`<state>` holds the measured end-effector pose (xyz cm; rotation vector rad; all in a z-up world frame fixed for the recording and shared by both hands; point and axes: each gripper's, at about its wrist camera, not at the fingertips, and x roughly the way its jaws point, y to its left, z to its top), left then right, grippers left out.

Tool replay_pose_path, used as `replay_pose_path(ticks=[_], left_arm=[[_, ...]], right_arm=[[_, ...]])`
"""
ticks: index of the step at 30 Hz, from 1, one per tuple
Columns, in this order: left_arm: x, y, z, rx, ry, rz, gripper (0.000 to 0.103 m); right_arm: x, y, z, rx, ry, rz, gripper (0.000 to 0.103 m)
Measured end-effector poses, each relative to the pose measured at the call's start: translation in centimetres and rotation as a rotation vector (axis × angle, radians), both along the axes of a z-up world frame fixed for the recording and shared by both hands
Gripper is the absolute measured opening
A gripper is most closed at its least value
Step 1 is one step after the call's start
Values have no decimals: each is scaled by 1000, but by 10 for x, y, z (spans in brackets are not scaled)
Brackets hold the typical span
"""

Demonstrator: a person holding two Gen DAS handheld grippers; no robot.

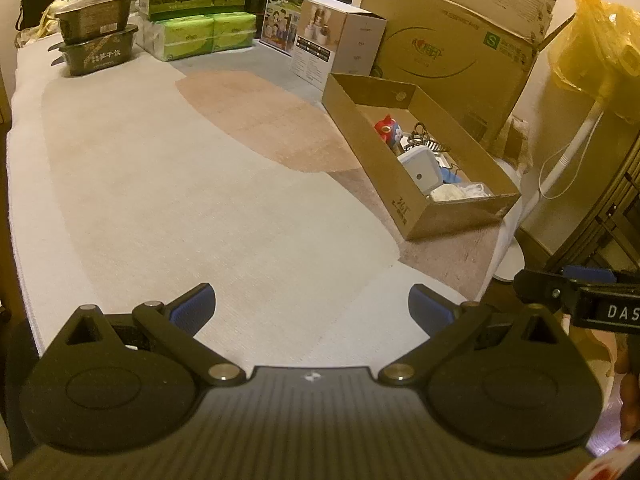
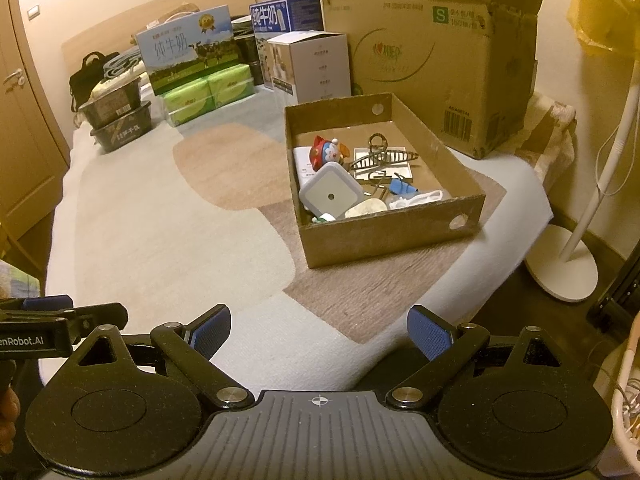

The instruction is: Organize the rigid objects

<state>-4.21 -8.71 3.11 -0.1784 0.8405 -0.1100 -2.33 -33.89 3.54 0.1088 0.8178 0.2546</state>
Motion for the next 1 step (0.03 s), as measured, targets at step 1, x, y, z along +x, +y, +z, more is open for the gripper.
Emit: replay_pose_path(ticks=[1], left_arm=[[1, 1, 0, -1, 2, 2, 102]], right_arm=[[0, 1, -1, 0, 1, -1, 94]])
